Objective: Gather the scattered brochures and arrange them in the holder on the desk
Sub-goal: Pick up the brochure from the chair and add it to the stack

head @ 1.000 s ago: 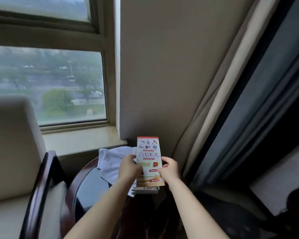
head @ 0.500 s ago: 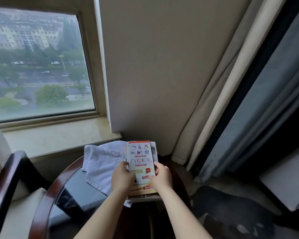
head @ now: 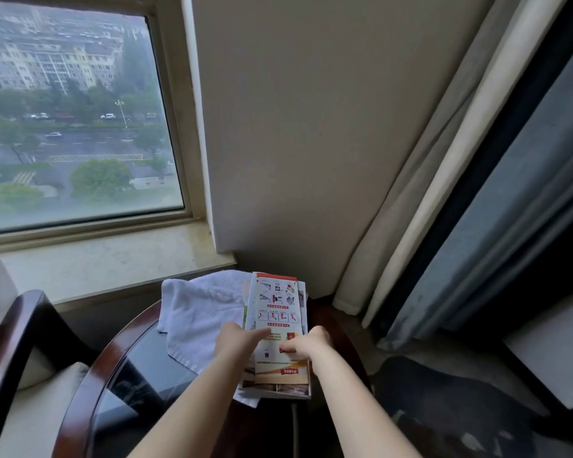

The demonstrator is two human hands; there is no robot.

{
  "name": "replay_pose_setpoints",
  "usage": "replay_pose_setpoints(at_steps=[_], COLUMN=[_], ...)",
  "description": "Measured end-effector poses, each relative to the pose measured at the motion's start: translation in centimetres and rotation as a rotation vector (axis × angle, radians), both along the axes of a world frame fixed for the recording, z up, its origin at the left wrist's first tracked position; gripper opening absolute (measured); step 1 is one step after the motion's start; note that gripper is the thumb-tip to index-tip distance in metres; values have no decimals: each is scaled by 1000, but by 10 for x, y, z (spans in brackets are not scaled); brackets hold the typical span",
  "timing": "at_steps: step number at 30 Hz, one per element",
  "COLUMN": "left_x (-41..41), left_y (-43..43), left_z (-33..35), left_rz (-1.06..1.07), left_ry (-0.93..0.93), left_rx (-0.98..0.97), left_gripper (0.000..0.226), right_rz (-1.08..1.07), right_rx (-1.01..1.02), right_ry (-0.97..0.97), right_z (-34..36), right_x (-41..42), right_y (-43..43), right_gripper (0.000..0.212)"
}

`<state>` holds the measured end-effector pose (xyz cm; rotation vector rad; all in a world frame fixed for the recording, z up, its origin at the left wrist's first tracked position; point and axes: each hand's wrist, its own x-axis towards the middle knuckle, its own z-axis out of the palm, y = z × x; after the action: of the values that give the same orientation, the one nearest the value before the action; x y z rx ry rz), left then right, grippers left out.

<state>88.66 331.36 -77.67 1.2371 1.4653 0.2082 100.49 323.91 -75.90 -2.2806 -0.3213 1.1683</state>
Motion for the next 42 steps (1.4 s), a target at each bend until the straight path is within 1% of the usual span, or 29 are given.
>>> replay_pose_setpoints(at_steps=[3, 5, 7, 10, 13, 17, 20, 24, 26, 29, 33, 38, 41, 42], left_x=[-5, -6, -3, 5, 13, 27, 37, 44, 42, 40, 41, 45, 53, 56], left_y=[6, 8, 8, 7, 8, -1, -20, -53, -72, -99, -137, -177, -194, -200], left_z=[0, 4, 16, 53, 113, 215, 304, 423, 475, 540, 605, 659, 678, 683], left_rz=[15, 13, 19, 35, 27, 27, -31, -133, -179, -245, -304, -363, -407, -421], left_ry=[-36, -39, -50, -96, -146, -227, -254, -287, -322, -317, -331, -396, -433, -445], left_rx=[-80, -115, -126, -100, -52, 22, 79, 149, 174, 262, 376, 468, 474, 478], left_gripper=[36, 38, 38, 37, 38, 44, 43, 35, 36, 37, 30, 18, 8, 13], right_rz=[-42, -53, -82, -140, -152, -164, -138, -154, -152, -163, -198, -256, -302, -315], right_rx=[13, 22, 59, 165, 268, 383, 429, 518, 542, 593, 644, 690, 716, 727], right_ry=[215, 310, 343, 359, 307, 233, 182, 116, 80, 34, -100, -156, -194, -203], right_z=[5, 11, 21, 51, 103, 201, 285, 396, 447, 516, 585, 640, 660, 665], right_x=[1, 0, -1, 3, 13, 30, 41, 47, 45, 38, 29, 22, 23, 24], right_y=[-1, -4, -6, -7, -8, -19, -39, -75, -95, -126, -169, -213, -235, -242], right_gripper=[59, 48, 43, 45, 44, 46, 48, 49, 49, 46, 25, 28, 39, 43])
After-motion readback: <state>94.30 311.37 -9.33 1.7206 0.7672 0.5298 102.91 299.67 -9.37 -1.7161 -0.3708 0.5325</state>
